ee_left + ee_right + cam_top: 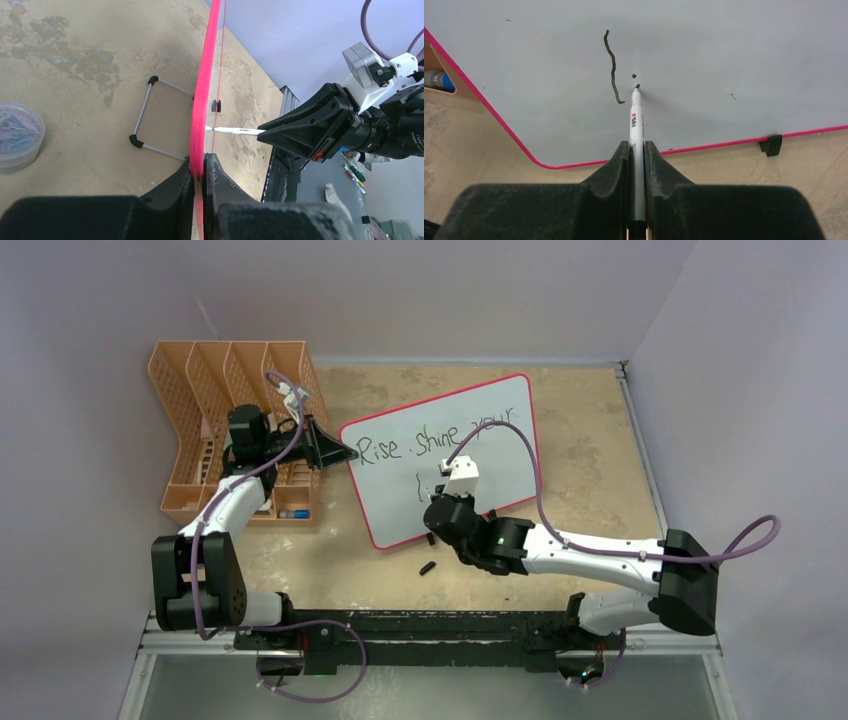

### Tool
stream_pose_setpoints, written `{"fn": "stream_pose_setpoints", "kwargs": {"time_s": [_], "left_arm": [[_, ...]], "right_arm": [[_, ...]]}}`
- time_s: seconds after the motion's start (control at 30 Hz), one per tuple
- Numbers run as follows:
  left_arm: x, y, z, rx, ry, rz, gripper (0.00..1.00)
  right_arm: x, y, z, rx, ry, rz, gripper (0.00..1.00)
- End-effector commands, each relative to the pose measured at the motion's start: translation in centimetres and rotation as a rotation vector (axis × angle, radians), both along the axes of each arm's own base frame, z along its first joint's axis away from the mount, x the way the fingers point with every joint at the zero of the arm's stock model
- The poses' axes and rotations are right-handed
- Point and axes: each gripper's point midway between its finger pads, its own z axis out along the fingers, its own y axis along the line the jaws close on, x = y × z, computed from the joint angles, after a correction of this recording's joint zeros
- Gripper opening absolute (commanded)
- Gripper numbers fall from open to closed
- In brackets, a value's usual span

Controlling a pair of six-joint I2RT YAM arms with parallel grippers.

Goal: Write a sentence on the whiteboard

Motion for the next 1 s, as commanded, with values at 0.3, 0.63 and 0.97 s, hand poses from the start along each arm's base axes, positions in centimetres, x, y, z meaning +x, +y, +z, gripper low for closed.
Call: {"fn": "stream_pose_setpoints", "kwargs": {"time_s": [0.3,0.63,0.97], "left_arm": [[0.9,0.6,1.2,0.018,-0.065,0.046,0.0],[1.0,0.6,1.2,0.018,-0.063,0.046,0.0],[1.0,0.6,1.2,0.017,-0.062,0.048,0.0]], "right_arm": [[-0.1,-0.5,-0.7,-0.024,0.034,-0.033,0.0],[-0.2,-0.3,-0.5,-0.017,0.037,-0.02,0.0],[-0.2,-0.4,2.4,0.05,-0.006,0.0,0.0]]}}
